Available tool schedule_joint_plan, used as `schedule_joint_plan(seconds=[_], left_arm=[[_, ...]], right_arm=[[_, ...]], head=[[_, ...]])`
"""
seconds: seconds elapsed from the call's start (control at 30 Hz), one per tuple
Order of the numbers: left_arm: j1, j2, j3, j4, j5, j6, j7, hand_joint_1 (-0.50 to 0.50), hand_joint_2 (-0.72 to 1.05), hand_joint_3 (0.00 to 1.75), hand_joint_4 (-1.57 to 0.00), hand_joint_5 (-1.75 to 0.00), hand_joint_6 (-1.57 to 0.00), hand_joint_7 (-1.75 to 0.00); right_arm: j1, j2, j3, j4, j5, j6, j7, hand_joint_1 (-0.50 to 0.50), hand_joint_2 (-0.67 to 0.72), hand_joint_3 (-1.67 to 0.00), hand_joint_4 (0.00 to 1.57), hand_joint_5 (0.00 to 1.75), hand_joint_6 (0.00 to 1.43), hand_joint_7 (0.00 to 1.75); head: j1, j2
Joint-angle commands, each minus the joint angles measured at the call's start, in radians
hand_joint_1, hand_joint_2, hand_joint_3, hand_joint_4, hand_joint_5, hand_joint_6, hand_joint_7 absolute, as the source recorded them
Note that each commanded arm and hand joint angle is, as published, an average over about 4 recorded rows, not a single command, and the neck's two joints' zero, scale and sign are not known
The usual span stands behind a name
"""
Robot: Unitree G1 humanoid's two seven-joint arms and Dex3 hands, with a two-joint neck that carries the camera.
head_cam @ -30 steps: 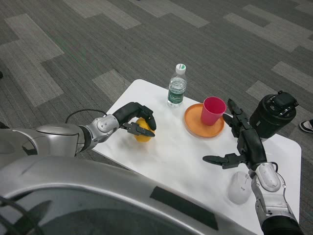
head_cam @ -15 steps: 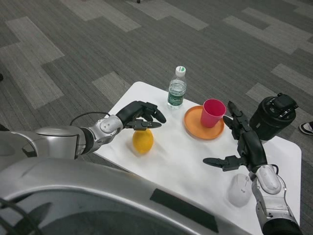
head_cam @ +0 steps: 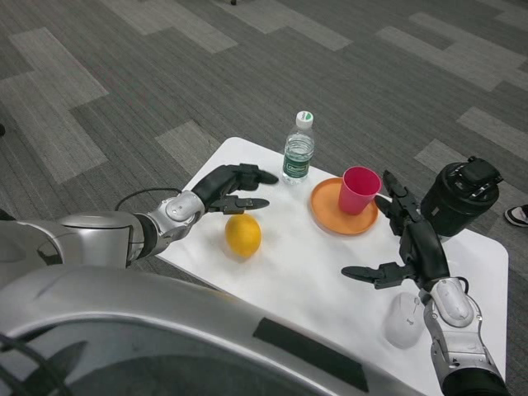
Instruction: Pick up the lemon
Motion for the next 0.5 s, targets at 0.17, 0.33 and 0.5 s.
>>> schedule_joint_plan(seconds=[0.17,0.33,0.5], left_arm=[[-0.01,0.025,0.039,0.0,-0.039,-0.031,0.007,0.5,0.8,0.09,-0.22,-0.31,-0.16,0.0],[-0.008,0.029,0.063,-0.01,-0.07,-0.03,0.003,0.5,0.65,0.09,-0.27,-0.21,-0.2,0.0],[0.005,0.044,0.082,-0.041,-0.136,-0.014,-0.018,0.5,0.21,0.09,-0.24,-0.21,-0.27,0.0]], right_arm=[[-0.019,-0.003,0.004,0.0,0.014,0.007,0.0,-0.04,-0.03,-0.4,0.0,0.48,0.0,0.0],[-0.019,-0.002,0.011,0.003,0.014,0.008,0.0,-0.04,-0.03,-0.4,0.0,0.48,0.0,0.0],[-0.019,-0.002,0.011,0.005,0.014,0.008,0.0,-0.04,-0.03,-0.4,0.0,0.48,0.0,0.0]], head=[[0.004,0.001],[0.004,0.002],[0.006,0.003]])
